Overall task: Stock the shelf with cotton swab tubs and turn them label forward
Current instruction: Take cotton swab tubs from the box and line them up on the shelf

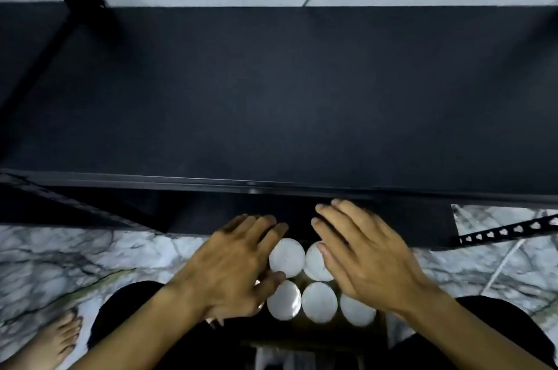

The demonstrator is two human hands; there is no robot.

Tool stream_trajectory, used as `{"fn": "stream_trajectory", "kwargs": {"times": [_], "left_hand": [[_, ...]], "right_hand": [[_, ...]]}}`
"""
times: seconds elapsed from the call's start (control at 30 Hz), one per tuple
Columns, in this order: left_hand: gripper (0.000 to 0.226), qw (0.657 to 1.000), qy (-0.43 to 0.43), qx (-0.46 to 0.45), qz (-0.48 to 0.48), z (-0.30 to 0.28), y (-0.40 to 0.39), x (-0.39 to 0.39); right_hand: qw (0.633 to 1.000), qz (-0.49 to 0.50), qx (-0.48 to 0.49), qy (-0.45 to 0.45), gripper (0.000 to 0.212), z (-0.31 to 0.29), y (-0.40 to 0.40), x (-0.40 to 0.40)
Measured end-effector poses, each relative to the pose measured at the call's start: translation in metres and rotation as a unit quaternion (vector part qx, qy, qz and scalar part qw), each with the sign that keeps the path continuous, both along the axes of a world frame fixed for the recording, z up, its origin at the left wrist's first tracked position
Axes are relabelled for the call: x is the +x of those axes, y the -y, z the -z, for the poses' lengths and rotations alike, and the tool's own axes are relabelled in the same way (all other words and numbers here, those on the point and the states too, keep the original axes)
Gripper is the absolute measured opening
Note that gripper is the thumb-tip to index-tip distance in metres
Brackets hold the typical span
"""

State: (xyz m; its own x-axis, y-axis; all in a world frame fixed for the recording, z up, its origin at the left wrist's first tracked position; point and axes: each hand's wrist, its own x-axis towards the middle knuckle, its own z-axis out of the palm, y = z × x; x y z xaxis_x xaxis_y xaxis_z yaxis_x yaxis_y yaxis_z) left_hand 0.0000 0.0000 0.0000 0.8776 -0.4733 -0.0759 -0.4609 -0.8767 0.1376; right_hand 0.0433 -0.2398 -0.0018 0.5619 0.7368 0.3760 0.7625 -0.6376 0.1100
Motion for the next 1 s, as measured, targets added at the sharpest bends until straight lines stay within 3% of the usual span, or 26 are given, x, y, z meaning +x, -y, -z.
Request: {"fn": "stream_trajectory", "kwargs": {"times": [0.2, 0.47, 0.63, 0.73, 0.87, 1.0], "left_hand": [[0.072, 1.000, -0.006, 0.024, -0.005, 0.053, -0.004, 0.017], [0.080, 0.997, -0.015, 0.050, -0.049, 0.080, -0.024, 0.011], [0.089, 0.993, -0.065, 0.062, -0.083, 0.107, -0.032, 0.008], [0.095, 0.985, -0.113, 0.084, -0.101, 0.132, -0.032, 0.006], [0.106, 0.971, -0.173, 0.089, -0.141, 0.175, -0.037, 0.006], [0.118, 0.954, -0.216, 0.084, -0.190, 0.213, -0.036, 0.005]], "right_hand": [[0.998, -0.004, -0.038, -0.049, 0.041, 0.069, -0.006, 0.002], [0.990, 0.058, -0.027, -0.128, 0.046, 0.109, -0.022, -0.007], [0.980, 0.069, -0.028, -0.187, 0.052, 0.141, -0.038, -0.006], [0.964, 0.081, -0.056, -0.246, 0.058, 0.170, -0.052, -0.007], [0.919, 0.131, -0.079, -0.362, 0.084, 0.206, -0.068, -0.008], [0.889, 0.165, -0.087, -0.419, 0.100, 0.234, -0.083, -0.008]]}}
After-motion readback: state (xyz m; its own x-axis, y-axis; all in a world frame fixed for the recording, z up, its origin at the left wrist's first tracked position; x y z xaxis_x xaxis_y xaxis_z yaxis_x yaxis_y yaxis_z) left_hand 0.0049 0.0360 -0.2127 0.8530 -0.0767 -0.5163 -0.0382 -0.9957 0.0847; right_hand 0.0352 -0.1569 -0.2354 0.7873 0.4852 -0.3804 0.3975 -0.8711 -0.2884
